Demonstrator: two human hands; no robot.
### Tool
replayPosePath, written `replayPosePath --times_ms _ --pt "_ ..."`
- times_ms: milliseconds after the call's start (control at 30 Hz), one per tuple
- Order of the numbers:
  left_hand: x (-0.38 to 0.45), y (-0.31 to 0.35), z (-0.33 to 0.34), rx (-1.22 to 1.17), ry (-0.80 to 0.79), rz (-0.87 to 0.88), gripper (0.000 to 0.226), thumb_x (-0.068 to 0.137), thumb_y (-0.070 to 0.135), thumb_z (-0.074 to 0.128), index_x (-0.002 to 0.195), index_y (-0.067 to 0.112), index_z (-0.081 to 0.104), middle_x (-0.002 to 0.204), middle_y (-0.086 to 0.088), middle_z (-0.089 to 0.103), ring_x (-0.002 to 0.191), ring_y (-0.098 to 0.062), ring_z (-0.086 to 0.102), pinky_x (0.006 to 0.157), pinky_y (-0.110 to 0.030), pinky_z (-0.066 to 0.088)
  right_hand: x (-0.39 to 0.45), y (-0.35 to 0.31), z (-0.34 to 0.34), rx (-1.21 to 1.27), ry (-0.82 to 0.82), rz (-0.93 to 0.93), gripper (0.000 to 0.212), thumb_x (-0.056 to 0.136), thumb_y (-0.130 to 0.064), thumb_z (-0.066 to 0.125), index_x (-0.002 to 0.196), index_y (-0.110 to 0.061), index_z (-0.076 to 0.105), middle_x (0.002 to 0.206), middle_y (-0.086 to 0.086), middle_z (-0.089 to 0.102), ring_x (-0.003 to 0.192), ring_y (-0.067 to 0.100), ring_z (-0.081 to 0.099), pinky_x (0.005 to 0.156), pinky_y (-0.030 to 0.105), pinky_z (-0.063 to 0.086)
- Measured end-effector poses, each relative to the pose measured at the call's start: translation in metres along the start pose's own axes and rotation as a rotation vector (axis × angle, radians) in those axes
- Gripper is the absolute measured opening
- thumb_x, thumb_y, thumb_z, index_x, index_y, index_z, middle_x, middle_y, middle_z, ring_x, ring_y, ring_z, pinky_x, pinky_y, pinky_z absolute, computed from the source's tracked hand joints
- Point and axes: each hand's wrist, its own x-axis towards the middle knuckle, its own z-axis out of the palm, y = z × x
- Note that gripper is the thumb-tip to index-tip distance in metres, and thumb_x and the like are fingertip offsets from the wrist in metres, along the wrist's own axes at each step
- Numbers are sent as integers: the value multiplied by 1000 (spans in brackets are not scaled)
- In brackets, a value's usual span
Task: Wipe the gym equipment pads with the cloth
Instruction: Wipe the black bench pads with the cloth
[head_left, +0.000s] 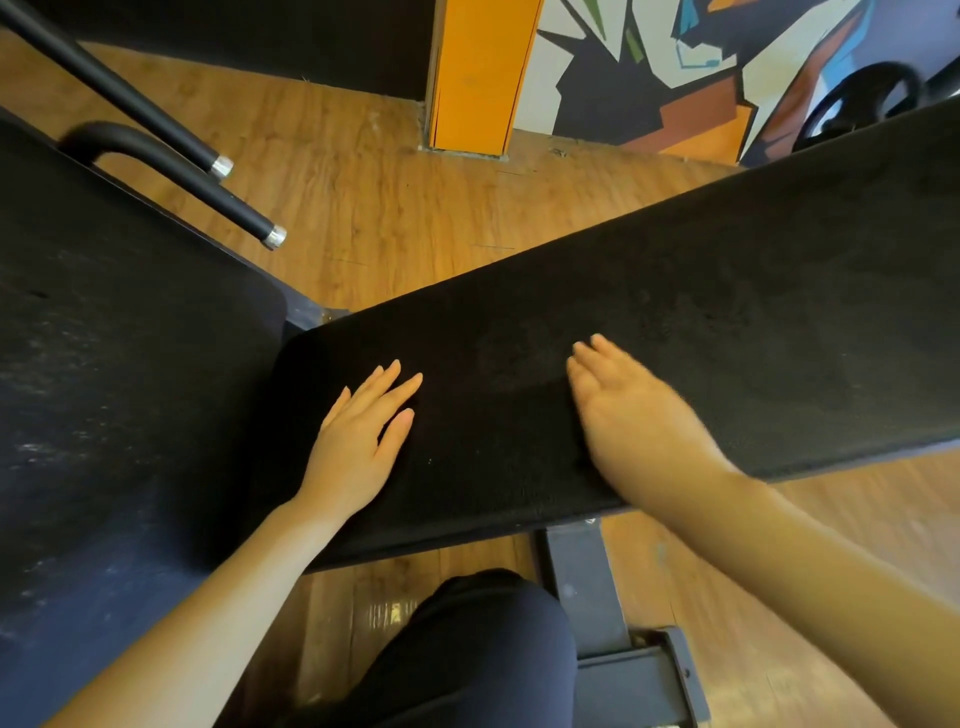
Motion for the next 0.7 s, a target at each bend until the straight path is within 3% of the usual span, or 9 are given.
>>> replayPosePath --times_ms 67,100,200,300,400,467,567,633,700 --pt "-1 -3 2 -11 6 13 43 101 34 37 144 31 40 155 7 31 145 -6 16 118 -35 10 -9 49 2 20 89 196 58 69 1 77 118 20 53 122 37 55 116 53 52 90 62 47" --pt "-1 -3 2 -18 12 18 42 102 34 36 144 31 40 155 7 31 145 -7 17 119 -37 11 -16 67 1 27 135 295 48 73 -5 73 113 17 59 118 35 58 112 53 54 89 64 47" --pt "-1 -4 5 10 23 20 42 104 33 35 145 30 39 156 5 30 146 -10 16 120 -44 12 -18 66 5 138 210 429 46 90 -24 56 125 7 56 131 28 53 125 51 43 104 60 34" --pt "-2 -3 6 56 0 -32 42 104 35 32 146 35 35 158 7 24 147 -10 10 119 -45 6 -7 37 14 228 233 448 55 83 -5 61 132 12 46 132 29 51 128 51 40 106 59 35" --pt "-2 -4 6 63 -10 -27 49 99 47 20 146 39 33 158 8 23 147 -9 9 119 -44 5 9 2 9 295 226 405 57 81 3 58 136 10 41 137 27 47 134 44 36 112 48 27" --pt "-1 -5 5 56 -16 -27 46 101 45 24 145 39 33 158 9 23 146 -8 8 119 -42 5 17 -36 6 357 200 247 64 87 -4 54 145 3 28 150 20 33 142 34 24 117 40 16" --pt "-3 -3 4 42 -8 -38 43 102 33 34 145 38 35 158 8 24 147 -9 9 119 -42 5 24 -75 8 300 80 3 68 94 -12 48 150 -1 11 158 18 13 147 31 8 120 39 8" --pt "-5 -3 3 26 2 -35 43 102 30 36 145 37 36 157 8 26 147 -9 10 120 -42 5 25 -58 10 193 48 -63 69 83 -7 61 143 9 29 150 27 30 140 38 29 114 43 26" --pt "-7 -6 2 5 10 -31 42 102 29 37 144 35 38 156 7 28 147 -9 13 120 -43 7 20 -15 13 138 150 7 52 69 2 64 119 14 57 122 32 57 113 46 58 90 54 48"
